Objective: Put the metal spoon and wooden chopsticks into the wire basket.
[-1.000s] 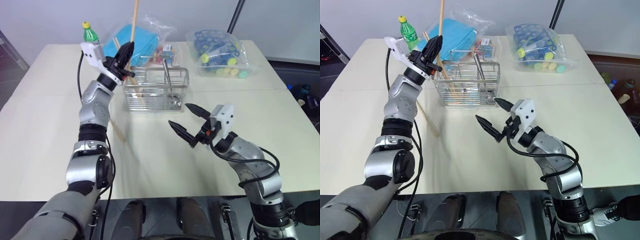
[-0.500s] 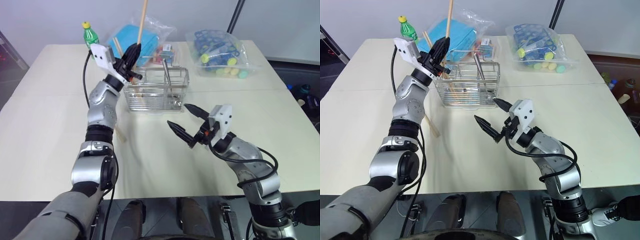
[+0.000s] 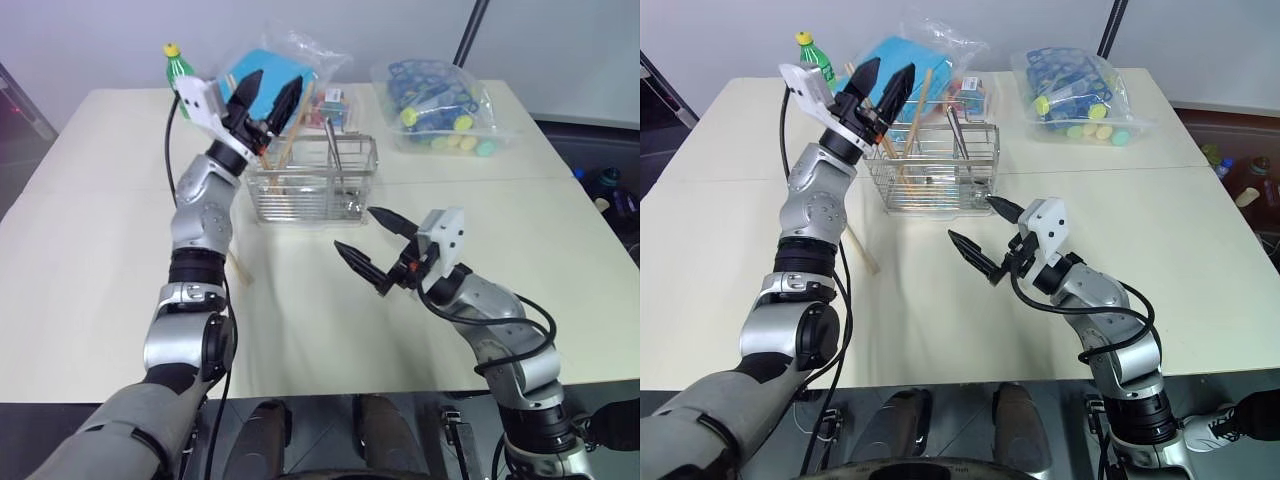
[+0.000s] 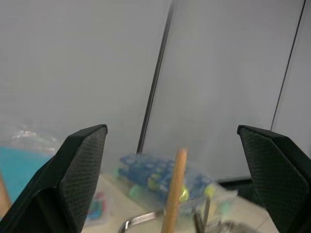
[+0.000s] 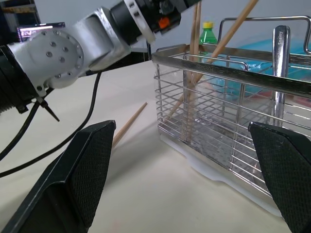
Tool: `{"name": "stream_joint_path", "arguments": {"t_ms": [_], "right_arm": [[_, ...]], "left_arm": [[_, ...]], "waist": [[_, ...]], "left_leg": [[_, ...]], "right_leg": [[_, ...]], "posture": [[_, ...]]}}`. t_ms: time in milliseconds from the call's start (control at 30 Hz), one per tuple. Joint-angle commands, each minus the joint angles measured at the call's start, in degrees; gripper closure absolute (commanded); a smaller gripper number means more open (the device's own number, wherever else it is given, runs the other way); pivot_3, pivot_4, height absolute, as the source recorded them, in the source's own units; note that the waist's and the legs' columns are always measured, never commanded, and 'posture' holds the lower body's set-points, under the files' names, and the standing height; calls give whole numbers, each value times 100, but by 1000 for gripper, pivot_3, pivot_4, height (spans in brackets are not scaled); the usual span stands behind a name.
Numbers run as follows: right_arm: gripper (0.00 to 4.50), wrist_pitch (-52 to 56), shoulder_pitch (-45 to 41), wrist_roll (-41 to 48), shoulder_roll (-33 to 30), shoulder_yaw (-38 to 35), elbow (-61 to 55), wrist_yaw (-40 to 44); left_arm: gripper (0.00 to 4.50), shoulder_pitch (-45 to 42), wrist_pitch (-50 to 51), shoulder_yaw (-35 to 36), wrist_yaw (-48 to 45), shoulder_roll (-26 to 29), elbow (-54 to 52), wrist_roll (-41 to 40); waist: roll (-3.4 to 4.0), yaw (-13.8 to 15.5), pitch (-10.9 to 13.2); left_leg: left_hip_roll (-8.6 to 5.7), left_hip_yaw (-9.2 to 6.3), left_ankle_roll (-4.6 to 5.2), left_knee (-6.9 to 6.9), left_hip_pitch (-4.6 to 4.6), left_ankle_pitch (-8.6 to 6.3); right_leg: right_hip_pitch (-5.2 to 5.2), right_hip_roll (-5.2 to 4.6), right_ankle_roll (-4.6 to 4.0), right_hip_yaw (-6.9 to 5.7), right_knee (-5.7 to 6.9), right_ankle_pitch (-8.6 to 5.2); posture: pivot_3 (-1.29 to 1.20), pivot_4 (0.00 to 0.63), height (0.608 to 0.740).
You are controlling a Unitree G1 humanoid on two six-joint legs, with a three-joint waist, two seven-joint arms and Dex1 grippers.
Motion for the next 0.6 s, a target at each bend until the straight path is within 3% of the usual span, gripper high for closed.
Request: {"name": "stream_joint_path", "arguments": {"t_ms": [33, 300, 600], "right_arm": [[0, -66, -111, 102, -103, -86, -234, 149], [0, 79, -231, 415, -707, -413, -293, 665], [0, 339, -272, 834, -1419, -793, -305, 1179]], "left_arm": [[23, -256, 417, 264, 296, 299, -718, -342], [23, 199, 1683, 653, 1320, 1245, -2157, -585], [23, 2118, 3559, 857, 2980, 1670, -3616, -389]], "waist": [[0, -11, 0], [2, -10, -1], [2, 10, -2]], "left_leg": [[0, 0, 0, 0, 1, 0], [1, -2, 0, 0, 2, 0], [1, -3, 0, 1, 4, 0]], "right_leg": [[0, 0, 0, 0, 1, 0], [1, 1, 0, 0, 2, 0], [2, 2, 0, 3, 4, 0]], "posture": [[0, 150, 740], [0, 150, 740], [0, 150, 740]]}}
